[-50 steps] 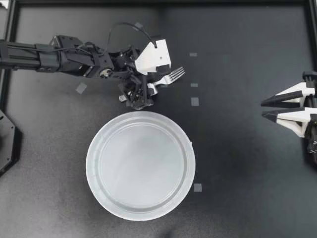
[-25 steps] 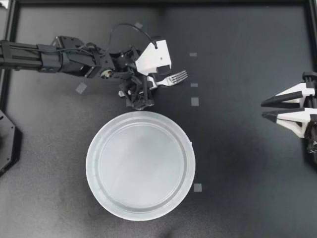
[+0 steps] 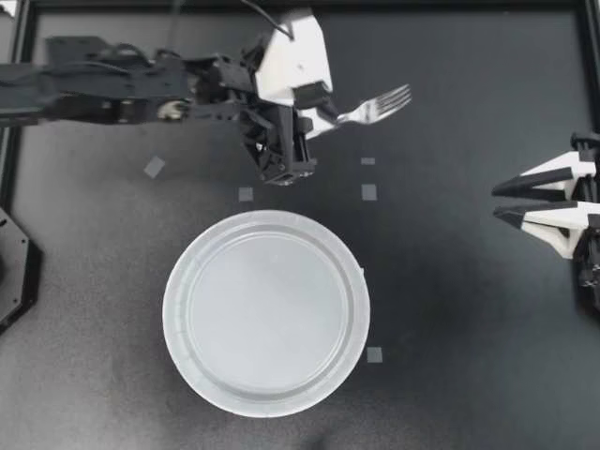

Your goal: Pick up the fork and place it on the plate.

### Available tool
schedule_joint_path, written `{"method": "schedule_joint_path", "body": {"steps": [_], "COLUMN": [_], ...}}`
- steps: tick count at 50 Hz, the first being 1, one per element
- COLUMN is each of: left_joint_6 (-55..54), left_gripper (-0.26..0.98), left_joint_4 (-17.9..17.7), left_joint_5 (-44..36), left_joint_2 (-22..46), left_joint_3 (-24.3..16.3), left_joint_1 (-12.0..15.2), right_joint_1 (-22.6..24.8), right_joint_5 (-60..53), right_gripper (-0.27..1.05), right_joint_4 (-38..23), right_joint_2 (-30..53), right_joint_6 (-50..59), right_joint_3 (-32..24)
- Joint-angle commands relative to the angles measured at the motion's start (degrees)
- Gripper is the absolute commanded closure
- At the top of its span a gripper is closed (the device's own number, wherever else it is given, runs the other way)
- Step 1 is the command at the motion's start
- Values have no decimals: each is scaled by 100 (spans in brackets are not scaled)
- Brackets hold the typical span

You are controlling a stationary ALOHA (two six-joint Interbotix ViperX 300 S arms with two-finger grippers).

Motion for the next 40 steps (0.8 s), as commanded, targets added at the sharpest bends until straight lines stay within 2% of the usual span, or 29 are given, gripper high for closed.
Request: {"method": "schedule_joint_path", "body": {"steps": [1,9,17,24,32,40], "left_joint_6": [-97,-290,-633,-1046,-1441,-1468], "left_gripper": [70,70,70,70,70,70], "left_joint_4": [-53,-149,-149,-97,316,396], "left_joint_5": [-650,-2329,-4641,-6100,-6724,-6759], "left_joint_2": [-686,-949,-1002,-905,-738,-483], "left_joint_3": [-193,0,545,1011,1134,1002], "left_joint_1": [-448,-791,-976,-1011,-1151,-1187], "right_joint_1": [-18,-18,-18,-35,-62,-62], "right_joint_5": [-580,-1204,-1705,-2417,-2786,-3041], "right_gripper": [26,12,11,11,11,11], "right_joint_4": [-211,-264,-290,-220,-53,-53], "right_joint_2": [211,554,1107,1582,2127,2795], "right_joint_6": [-123,-211,-325,-694,-782,-598], "right_joint_3": [-123,-237,-492,-721,-949,-1239]}}
